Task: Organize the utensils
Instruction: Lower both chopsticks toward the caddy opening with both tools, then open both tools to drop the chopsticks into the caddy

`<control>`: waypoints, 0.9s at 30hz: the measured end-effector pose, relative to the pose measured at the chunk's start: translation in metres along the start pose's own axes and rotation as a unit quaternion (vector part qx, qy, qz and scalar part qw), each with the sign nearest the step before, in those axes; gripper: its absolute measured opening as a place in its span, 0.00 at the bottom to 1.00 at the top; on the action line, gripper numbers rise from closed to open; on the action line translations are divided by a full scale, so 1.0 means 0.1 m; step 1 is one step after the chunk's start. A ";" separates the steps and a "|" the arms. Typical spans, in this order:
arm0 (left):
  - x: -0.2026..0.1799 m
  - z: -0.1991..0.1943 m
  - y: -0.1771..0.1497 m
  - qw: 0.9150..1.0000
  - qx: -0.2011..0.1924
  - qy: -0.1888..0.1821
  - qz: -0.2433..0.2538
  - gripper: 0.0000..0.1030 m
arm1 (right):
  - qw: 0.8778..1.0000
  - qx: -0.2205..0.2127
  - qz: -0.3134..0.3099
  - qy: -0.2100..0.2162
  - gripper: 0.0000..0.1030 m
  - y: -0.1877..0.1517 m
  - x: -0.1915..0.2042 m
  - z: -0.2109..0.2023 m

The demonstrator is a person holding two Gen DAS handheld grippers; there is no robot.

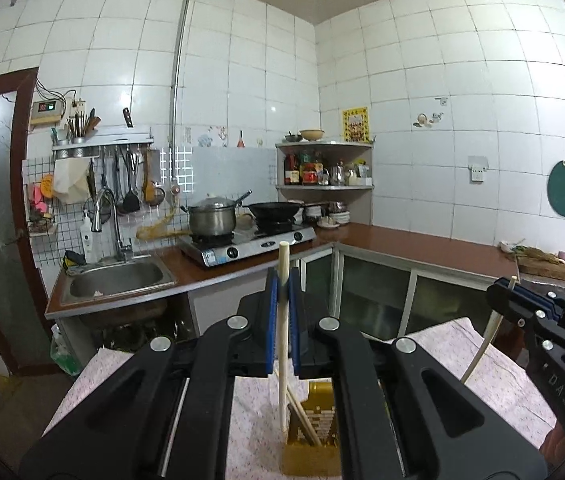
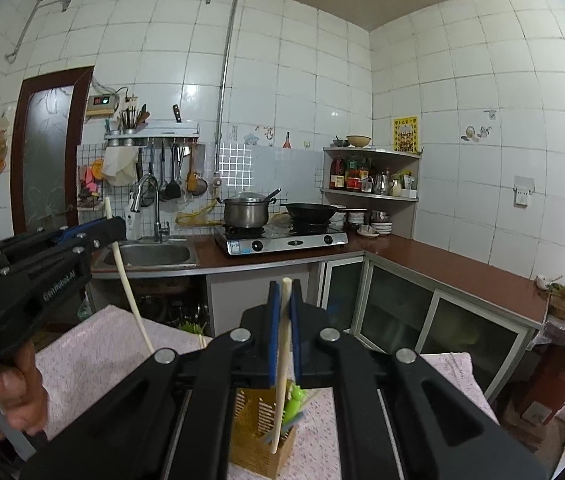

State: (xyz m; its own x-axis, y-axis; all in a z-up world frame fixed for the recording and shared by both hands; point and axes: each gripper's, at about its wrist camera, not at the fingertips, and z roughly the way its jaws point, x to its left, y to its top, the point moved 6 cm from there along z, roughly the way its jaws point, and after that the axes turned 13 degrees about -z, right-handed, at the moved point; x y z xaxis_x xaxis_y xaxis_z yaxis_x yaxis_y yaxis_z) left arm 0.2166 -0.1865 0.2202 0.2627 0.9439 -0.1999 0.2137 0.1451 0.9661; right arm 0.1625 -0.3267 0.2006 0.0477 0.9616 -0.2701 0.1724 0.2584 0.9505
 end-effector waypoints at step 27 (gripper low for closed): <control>0.02 0.79 -0.59 0.996 0.088 0.009 -0.005 0.26 | 0.998 0.055 0.002 0.014 0.26 -0.31 0.06 0.88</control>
State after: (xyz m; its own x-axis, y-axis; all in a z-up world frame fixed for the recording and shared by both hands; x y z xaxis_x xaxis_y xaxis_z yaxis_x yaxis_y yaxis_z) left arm 0.2786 -0.2165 0.1504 0.2424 0.9482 -0.2054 0.3788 0.1024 0.9198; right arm 0.2438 -0.3368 0.1565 0.0219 0.9654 -0.2599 0.2792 0.2437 0.9288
